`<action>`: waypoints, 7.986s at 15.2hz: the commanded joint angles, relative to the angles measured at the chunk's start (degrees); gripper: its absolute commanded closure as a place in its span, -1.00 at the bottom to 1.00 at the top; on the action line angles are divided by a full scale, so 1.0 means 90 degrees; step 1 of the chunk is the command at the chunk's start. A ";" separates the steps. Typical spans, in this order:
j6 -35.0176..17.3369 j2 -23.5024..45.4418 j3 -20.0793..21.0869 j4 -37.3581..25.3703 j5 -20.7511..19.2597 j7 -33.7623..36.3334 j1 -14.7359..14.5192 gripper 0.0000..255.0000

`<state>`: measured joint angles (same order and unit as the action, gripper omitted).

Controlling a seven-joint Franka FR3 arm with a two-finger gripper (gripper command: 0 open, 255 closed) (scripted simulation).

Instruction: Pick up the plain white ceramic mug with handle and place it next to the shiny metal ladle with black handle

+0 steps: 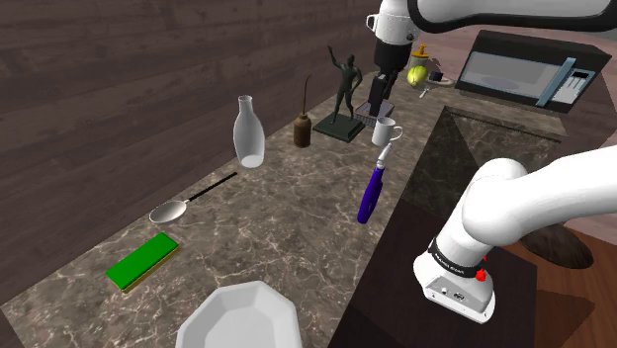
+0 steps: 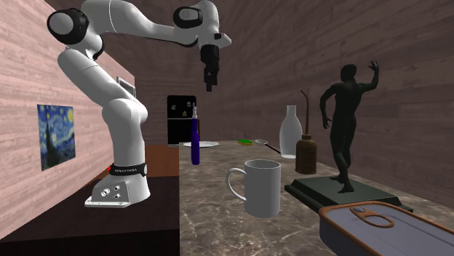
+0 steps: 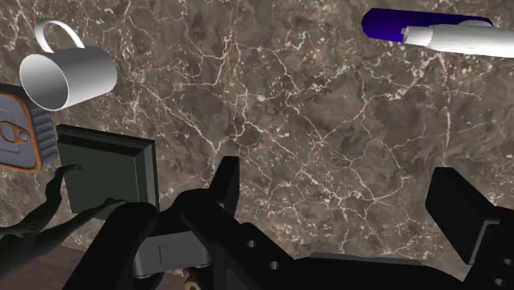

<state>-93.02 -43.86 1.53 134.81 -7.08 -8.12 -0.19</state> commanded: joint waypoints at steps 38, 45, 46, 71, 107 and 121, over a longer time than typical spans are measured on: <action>-0.2955 0.6639 -0.4164 -0.2981 0.1716 -0.6437 0.1329 -1.00; -0.3436 0.6909 -0.4080 -0.2720 0.1922 -0.6572 0.1407 -1.00; -0.3436 0.6908 -0.4080 -0.2719 0.1921 -0.6572 0.1407 -1.00; -0.2781 0.6532 -0.4193 -0.3068 0.1639 -0.6404 0.1314 1.00; -0.1091 0.4688 -0.3550 -0.3218 0.0505 -0.4188 0.0125 1.00; -0.1081 0.4293 -0.2349 -0.2790 0.0474 -0.1964 -0.0880 1.00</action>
<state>-102.93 -4.87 -20.38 109.50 -2.80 -27.30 -7.48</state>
